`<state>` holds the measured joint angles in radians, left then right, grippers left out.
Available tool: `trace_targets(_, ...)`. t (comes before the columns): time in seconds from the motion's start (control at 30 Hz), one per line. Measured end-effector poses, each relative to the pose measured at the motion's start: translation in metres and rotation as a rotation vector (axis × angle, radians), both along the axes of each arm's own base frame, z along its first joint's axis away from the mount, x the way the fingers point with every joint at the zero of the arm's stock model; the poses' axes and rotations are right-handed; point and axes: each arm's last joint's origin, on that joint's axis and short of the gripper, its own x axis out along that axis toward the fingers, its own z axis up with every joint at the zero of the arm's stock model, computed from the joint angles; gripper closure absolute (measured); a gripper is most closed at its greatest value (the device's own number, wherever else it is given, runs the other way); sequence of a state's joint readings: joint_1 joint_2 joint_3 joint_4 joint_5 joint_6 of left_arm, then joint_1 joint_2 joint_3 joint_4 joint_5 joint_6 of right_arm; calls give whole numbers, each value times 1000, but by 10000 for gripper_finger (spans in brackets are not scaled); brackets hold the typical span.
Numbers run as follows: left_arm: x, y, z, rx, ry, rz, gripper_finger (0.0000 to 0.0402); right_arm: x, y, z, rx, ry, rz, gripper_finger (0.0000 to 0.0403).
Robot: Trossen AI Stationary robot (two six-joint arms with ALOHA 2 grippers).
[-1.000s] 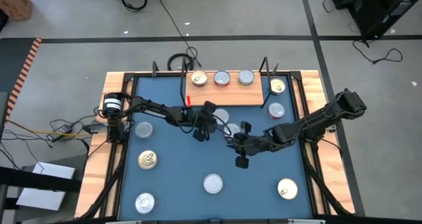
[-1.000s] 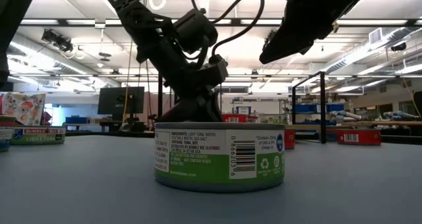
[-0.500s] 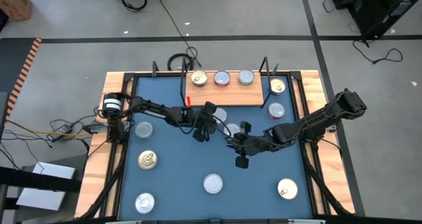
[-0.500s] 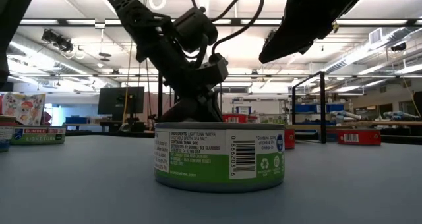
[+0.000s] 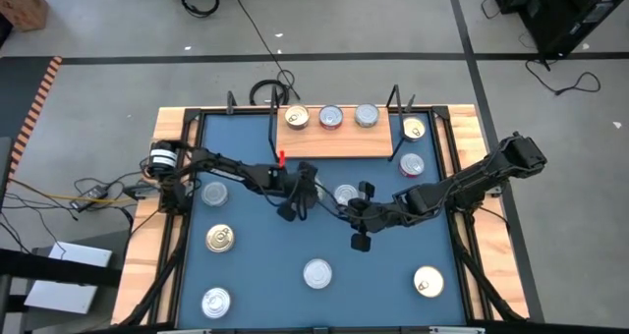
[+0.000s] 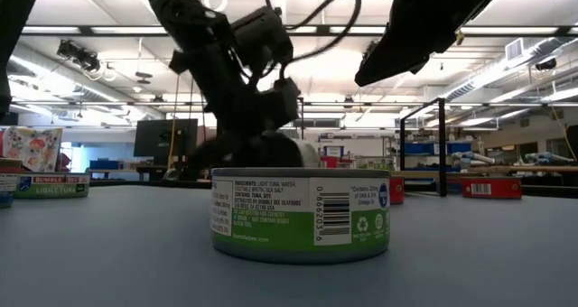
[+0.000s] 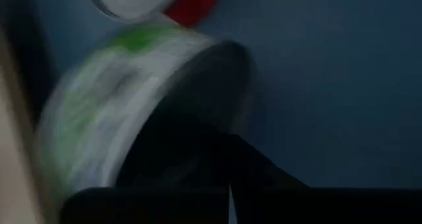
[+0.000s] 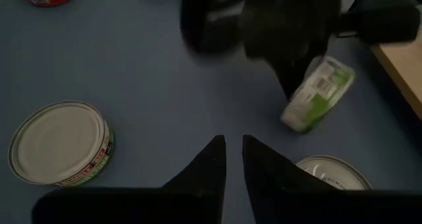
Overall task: Stack canned seafood by type on shelf
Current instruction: Stack the green tuna can on top of the other green tuna can on the shelf
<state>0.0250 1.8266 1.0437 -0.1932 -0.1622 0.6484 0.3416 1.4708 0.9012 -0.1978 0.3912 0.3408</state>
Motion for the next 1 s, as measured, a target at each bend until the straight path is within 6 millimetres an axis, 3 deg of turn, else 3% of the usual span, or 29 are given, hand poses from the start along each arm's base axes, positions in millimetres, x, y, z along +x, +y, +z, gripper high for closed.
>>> trace_targets(0.53,-19,-30,16,-160,-36,90,401,-3,8,1,0,-29,-53,331)
trace_targets(0.67,-37,-35,9,-212,-112,138,402,-1,8,3,-4,-69,-91,305)
trace_targets(1.0,-92,-51,8,-311,-412,307,401,10,-4,12,-163,-136,0,219)
